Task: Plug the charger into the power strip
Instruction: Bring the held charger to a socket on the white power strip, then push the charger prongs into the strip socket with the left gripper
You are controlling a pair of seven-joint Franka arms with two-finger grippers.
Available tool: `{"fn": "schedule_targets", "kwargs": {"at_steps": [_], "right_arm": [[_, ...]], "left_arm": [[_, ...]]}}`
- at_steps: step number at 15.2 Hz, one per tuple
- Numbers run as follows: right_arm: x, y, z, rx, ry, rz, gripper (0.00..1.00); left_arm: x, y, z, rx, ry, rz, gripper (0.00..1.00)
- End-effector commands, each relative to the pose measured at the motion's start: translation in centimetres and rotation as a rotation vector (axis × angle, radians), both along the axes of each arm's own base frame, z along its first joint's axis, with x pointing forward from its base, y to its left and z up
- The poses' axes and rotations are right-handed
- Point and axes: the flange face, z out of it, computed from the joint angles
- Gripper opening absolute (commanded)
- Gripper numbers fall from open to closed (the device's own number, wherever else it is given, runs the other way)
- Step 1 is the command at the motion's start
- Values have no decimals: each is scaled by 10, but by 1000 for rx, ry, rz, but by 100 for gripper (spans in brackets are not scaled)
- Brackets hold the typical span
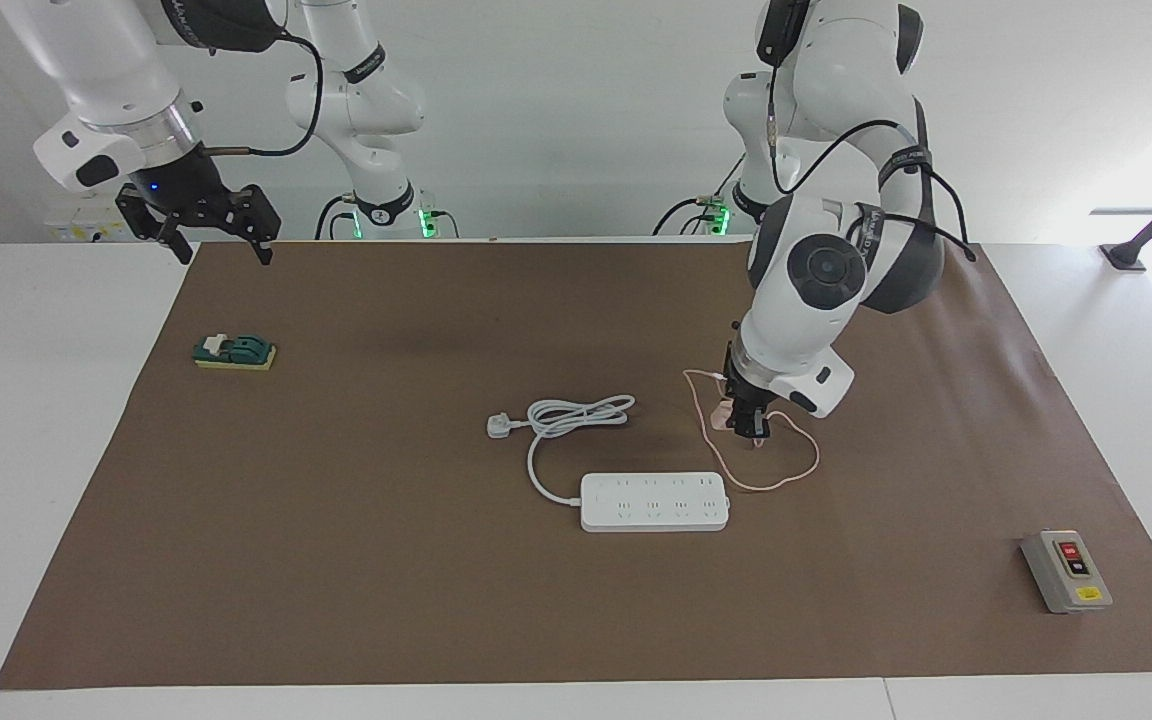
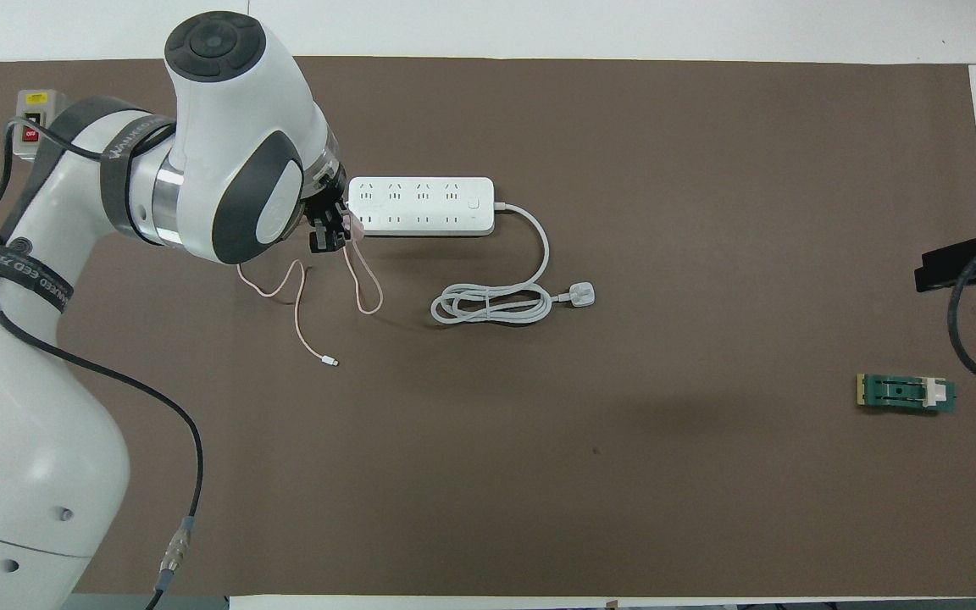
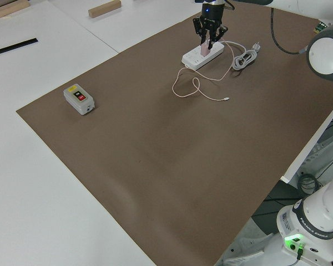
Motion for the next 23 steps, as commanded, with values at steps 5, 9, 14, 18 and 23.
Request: {"fn": "schedule_targets", "kwargs": {"at_steps": [5,9,14,18,23], "right_arm": [[-5,-2,0,31,10,7,100],[-5,-4,0,33,11,6,100],[-6,-3,0,42,12,6,100],[-6,-3,0,44,17,6,100],[-6,-3,1,42,12,1,100]], "left_arm": [[12,1,-11,35,-52,37,0],[19,-2,-29,51,-85,47,0],[19,-9,-41,54,-82,37,0],[21,-9,-33,50,-92,50,0],[20,-15,-31,48,-98,45,0]]}}
